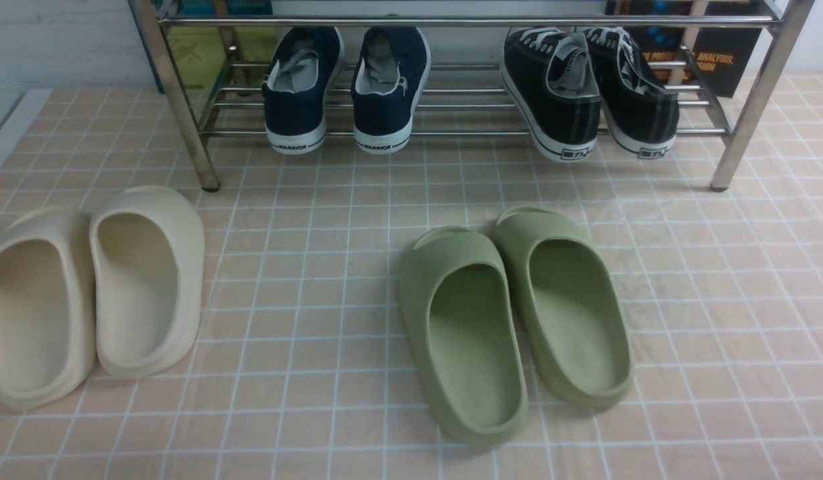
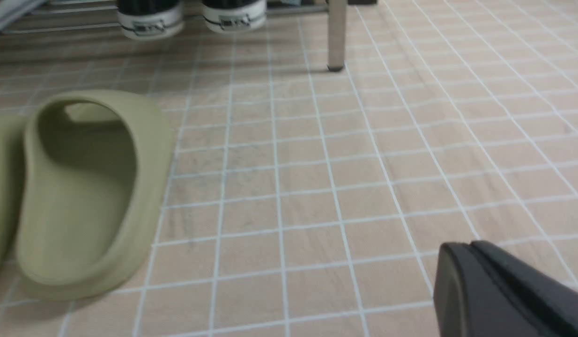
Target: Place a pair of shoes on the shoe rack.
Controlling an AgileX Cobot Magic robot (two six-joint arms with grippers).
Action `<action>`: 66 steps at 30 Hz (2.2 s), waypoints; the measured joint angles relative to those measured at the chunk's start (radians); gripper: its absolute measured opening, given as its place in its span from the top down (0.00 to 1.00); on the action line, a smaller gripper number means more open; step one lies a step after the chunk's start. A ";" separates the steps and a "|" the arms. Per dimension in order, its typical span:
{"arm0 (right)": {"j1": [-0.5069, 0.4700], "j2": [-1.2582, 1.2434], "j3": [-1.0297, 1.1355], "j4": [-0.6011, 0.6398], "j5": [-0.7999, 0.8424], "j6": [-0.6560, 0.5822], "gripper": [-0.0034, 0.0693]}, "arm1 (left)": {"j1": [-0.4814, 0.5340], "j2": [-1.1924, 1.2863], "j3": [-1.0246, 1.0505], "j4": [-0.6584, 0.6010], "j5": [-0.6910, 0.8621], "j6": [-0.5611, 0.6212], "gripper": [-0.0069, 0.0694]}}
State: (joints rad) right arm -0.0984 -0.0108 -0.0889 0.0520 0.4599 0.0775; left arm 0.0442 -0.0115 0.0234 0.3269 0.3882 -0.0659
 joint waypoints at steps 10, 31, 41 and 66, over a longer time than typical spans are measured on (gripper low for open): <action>-0.014 0.000 0.112 -0.088 -0.194 0.013 0.98 | 0.000 0.000 0.000 0.000 0.000 0.000 0.60; 0.054 0.000 0.107 -0.110 -0.098 -0.005 0.98 | 0.000 0.000 0.000 0.001 0.000 0.000 0.60; 0.054 0.000 0.106 -0.110 -0.098 -0.005 0.97 | 0.000 0.000 0.000 0.004 0.000 0.000 0.60; 0.054 0.000 0.106 -0.110 -0.098 -0.005 0.95 | 0.000 0.000 0.000 0.047 0.003 0.000 0.60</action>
State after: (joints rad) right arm -0.0446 -0.0108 0.0173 -0.0583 0.3614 0.0725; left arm 0.0442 -0.0115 0.0234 0.3739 0.3914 -0.0659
